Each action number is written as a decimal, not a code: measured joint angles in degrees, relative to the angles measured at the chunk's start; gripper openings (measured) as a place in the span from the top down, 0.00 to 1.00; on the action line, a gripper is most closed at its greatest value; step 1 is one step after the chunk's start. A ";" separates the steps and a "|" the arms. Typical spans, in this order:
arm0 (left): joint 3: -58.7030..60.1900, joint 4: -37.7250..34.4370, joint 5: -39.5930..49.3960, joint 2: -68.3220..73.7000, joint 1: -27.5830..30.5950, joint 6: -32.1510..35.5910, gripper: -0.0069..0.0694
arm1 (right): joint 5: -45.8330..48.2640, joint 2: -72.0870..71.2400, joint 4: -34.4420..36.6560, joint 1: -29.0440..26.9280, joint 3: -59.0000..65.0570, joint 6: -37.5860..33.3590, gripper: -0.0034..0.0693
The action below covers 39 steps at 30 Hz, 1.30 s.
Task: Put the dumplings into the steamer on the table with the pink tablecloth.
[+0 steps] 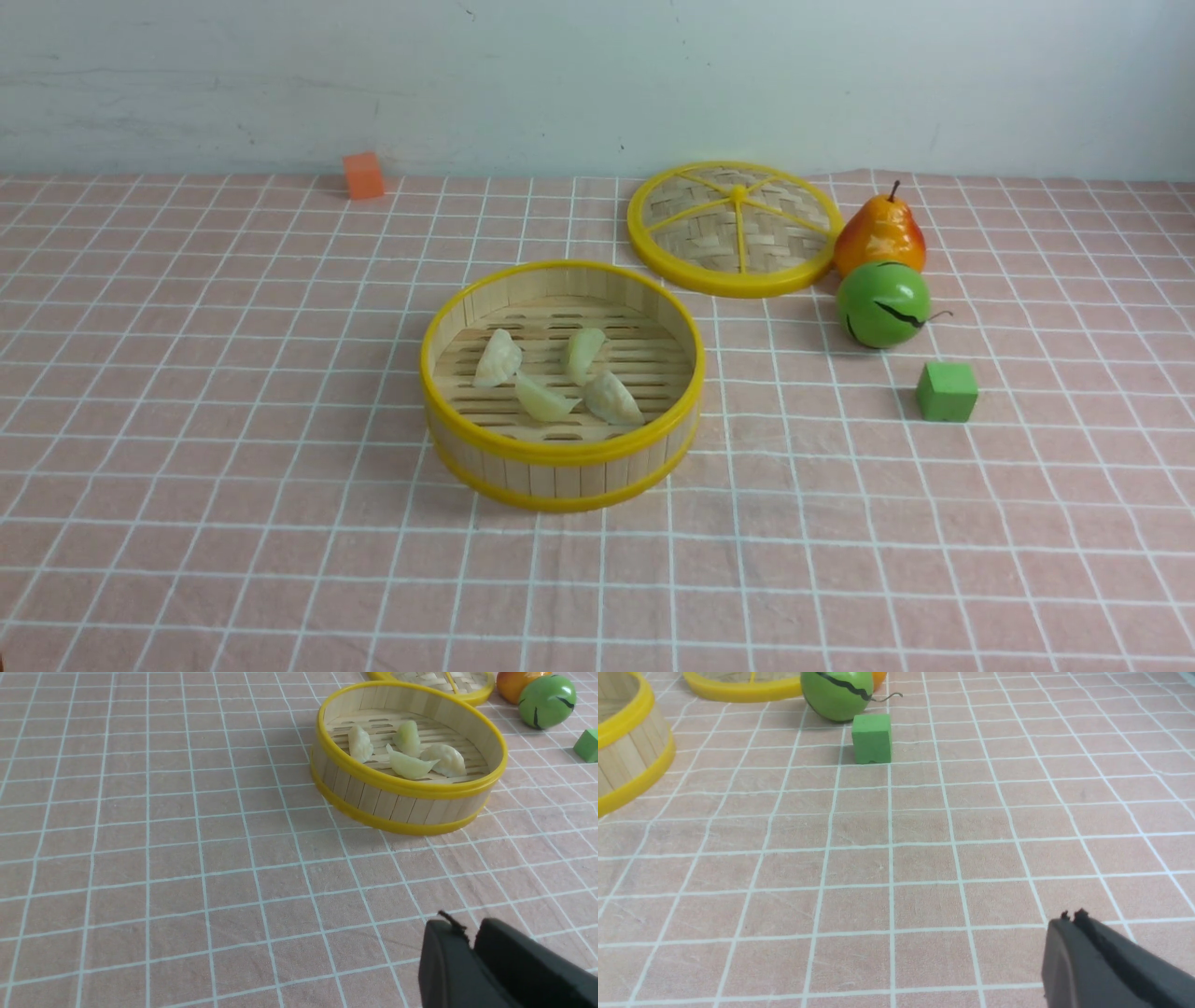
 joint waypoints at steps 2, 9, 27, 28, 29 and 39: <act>0.00 0.00 0.00 0.00 0.00 0.00 0.79 | 0.18 0.00 0.00 0.20 0.01 0.00 0.98; 0.00 0.00 0.00 0.00 0.00 0.00 0.79 | 0.47 0.00 0.37 0.32 -0.11 0.00 0.98; 0.16 0.00 -0.08 0.00 0.00 0.00 0.77 | 0.47 0.00 0.42 0.32 -0.11 -0.36 0.98; 0.56 0.06 -0.37 -0.11 0.00 0.00 0.77 | 0.47 0.00 0.42 0.32 -0.11 -0.36 0.98; 1.02 0.11 -0.68 -0.31 0.00 0.00 0.77 | 0.47 0.00 0.42 0.32 -0.11 -0.36 0.97; 15.40 -4.43 -22.58 -7.65 9.51 -0.06 0.87 | 0.51 0.00 0.42 0.32 -0.11 -0.41 0.97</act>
